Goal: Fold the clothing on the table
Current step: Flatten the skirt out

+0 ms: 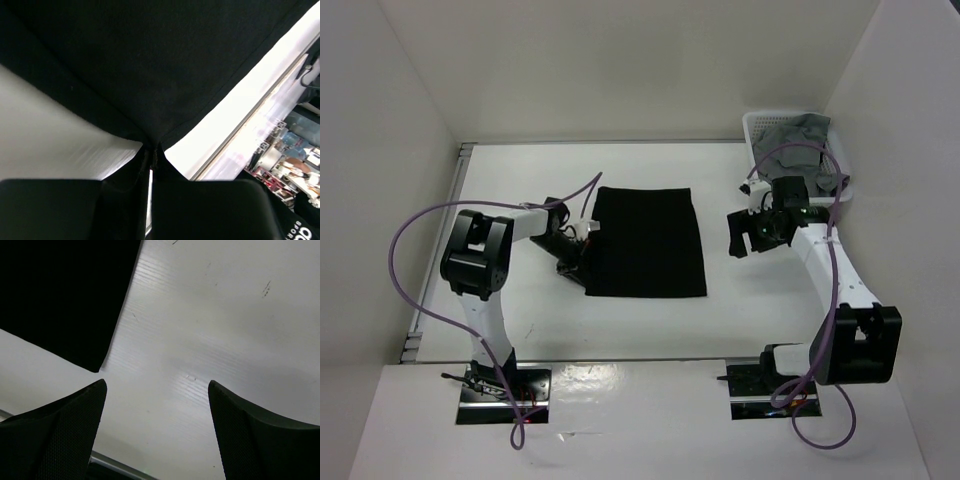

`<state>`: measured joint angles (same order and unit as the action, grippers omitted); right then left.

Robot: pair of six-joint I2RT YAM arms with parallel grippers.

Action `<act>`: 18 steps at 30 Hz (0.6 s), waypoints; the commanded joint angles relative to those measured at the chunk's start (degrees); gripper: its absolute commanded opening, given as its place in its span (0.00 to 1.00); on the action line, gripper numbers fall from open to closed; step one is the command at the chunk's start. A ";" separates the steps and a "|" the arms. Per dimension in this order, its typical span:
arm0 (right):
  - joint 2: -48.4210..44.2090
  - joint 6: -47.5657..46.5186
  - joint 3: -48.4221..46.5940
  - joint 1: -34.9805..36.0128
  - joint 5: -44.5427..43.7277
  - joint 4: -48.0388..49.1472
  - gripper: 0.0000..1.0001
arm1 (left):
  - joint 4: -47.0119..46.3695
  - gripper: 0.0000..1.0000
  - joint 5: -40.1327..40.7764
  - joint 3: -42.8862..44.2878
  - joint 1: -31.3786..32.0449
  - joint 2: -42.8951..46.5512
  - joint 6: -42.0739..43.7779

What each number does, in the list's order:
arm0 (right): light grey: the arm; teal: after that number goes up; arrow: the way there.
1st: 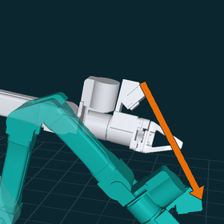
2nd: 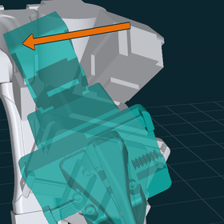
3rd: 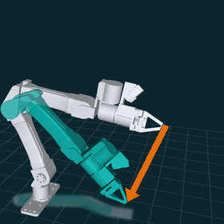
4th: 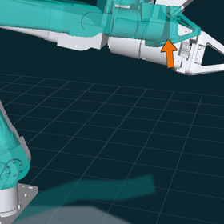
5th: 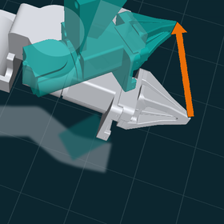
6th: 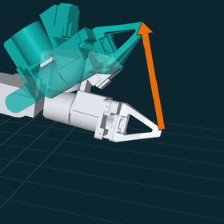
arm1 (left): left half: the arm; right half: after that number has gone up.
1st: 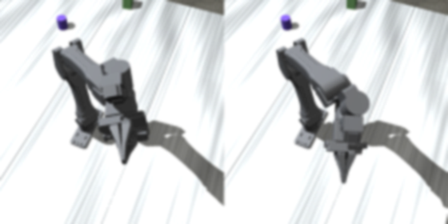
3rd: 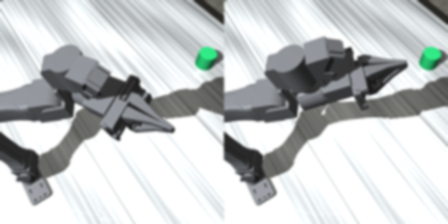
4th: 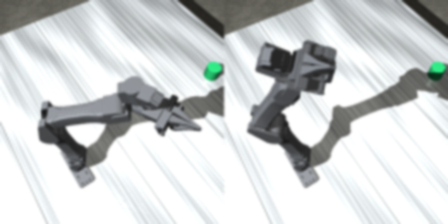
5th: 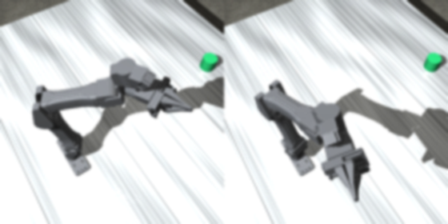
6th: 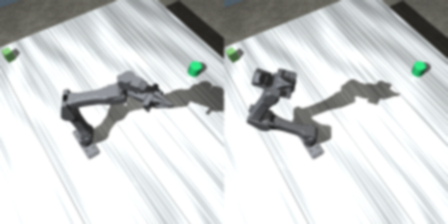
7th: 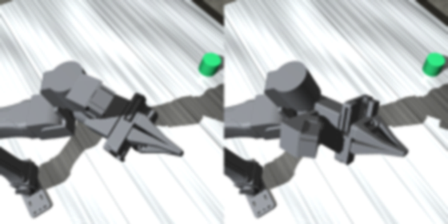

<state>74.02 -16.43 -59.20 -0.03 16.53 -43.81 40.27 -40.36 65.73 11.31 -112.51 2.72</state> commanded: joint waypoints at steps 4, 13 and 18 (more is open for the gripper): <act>4.99 -0.63 -2.67 1.87 2.10 -1.28 0.85 | -4.32 0.00 -0.33 2.99 0.03 -4.29 -0.34; 12.11 0.08 -5.22 6.01 2.62 -2.95 0.84 | -8.36 0.00 -4.29 5.54 0.03 -7.55 -4.30; 12.64 -2.21 -5.75 6.01 3.33 -3.65 0.84 | -7.85 0.00 -3.51 6.07 0.03 -8.60 -3.78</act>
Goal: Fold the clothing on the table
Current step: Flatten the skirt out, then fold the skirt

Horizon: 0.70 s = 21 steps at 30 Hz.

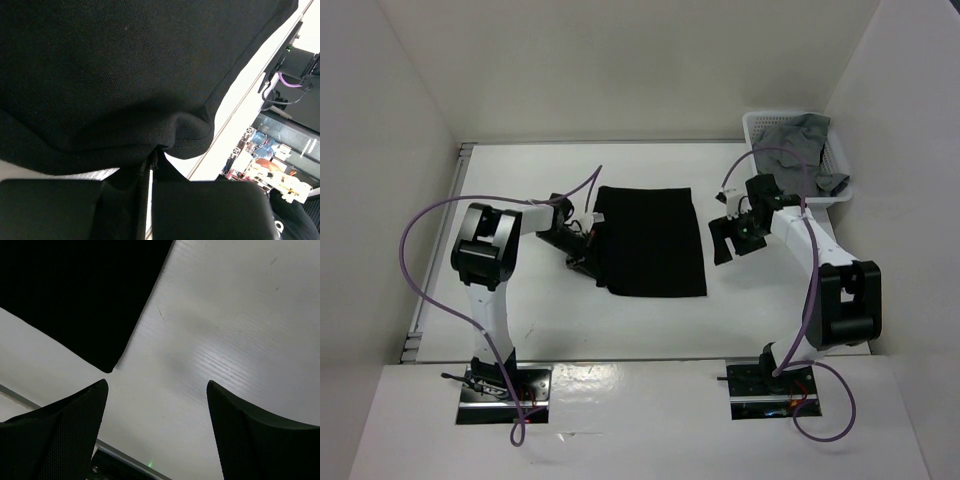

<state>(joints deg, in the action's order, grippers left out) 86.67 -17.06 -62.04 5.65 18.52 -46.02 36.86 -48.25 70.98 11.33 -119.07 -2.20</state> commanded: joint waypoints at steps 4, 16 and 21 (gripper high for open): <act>-0.10 0.27 -4.49 0.85 -3.30 0.66 0.83 | -4.43 0.00 6.85 -1.81 0.01 1.20 1.67; 2.80 7.22 -7.84 -5.39 14.44 0.76 0.82 | -3.90 0.00 9.58 -2.43 0.01 4.98 2.20; 3.85 6.60 -3.53 -4.86 17.78 -0.74 0.80 | -3.90 0.00 10.90 -4.10 0.01 6.57 2.72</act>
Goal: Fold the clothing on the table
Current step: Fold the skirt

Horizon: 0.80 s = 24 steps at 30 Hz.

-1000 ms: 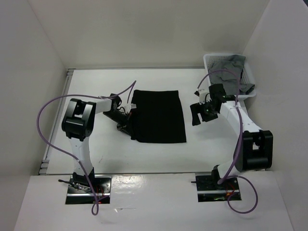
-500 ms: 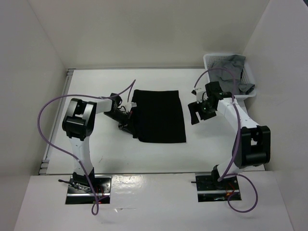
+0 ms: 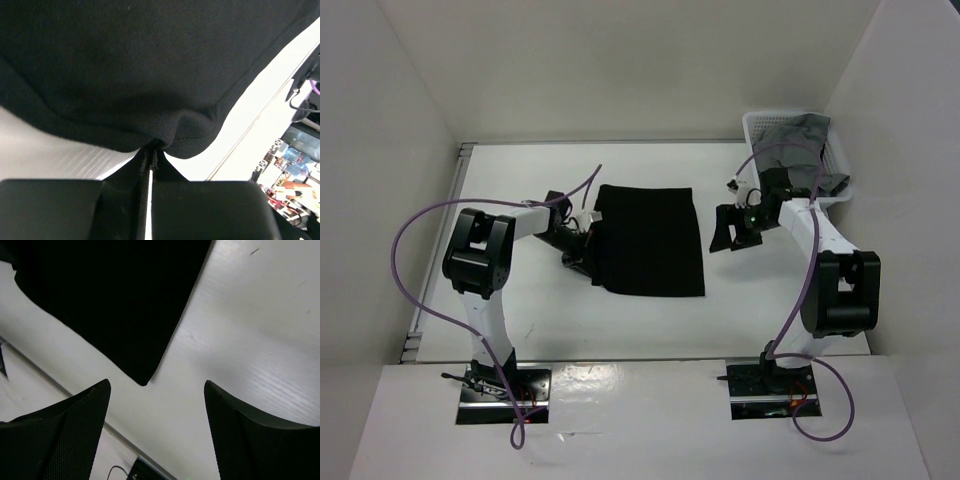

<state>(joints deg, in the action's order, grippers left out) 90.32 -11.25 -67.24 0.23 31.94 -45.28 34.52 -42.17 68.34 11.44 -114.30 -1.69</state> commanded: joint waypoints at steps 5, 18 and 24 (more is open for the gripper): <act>2.75 0.79 2.73 2.75 3.83 -1.56 0.77 | -1.56 0.00 4.82 -1.45 -0.10 1.27 2.22; 19.79 -1.67 0.27 8.11 7.78 -7.54 0.76 | -1.56 0.00 4.82 -0.92 -1.69 -0.31 2.22; 22.26 -2.20 -0.26 12.07 8.31 -8.34 0.73 | -2.09 0.00 5.35 -0.92 -3.35 -0.31 1.70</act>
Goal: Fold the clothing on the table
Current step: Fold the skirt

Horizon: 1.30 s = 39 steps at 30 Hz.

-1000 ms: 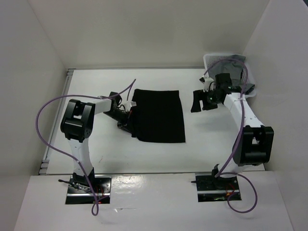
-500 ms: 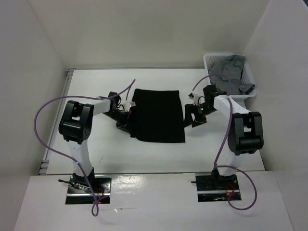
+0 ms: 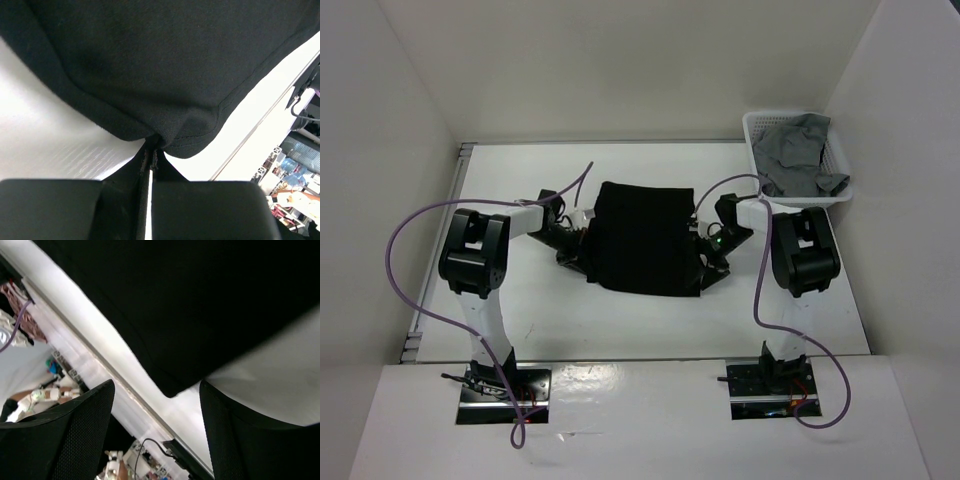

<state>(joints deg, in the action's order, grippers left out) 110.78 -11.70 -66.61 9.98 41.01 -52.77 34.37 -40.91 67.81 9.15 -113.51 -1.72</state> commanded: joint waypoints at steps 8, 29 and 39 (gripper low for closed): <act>4.00 -1.74 -0.89 3.56 -0.76 -0.84 0.59 | -1.94 0.00 4.08 -0.40 -1.59 -1.62 1.72; 1.02 -1.74 -0.89 3.56 -0.76 -1.37 0.00 | -1.41 0.00 3.02 -0.40 -2.12 -0.57 2.77; -11.09 -1.74 -1.42 3.56 -3.57 -1.37 0.00 | 1.05 0.00 2.50 3.20 -2.12 5.23 6.10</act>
<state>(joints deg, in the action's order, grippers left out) 105.56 -13.08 -66.76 13.34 38.63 -53.60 35.22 -39.66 68.16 7.51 -112.20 0.97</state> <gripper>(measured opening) 0.007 0.011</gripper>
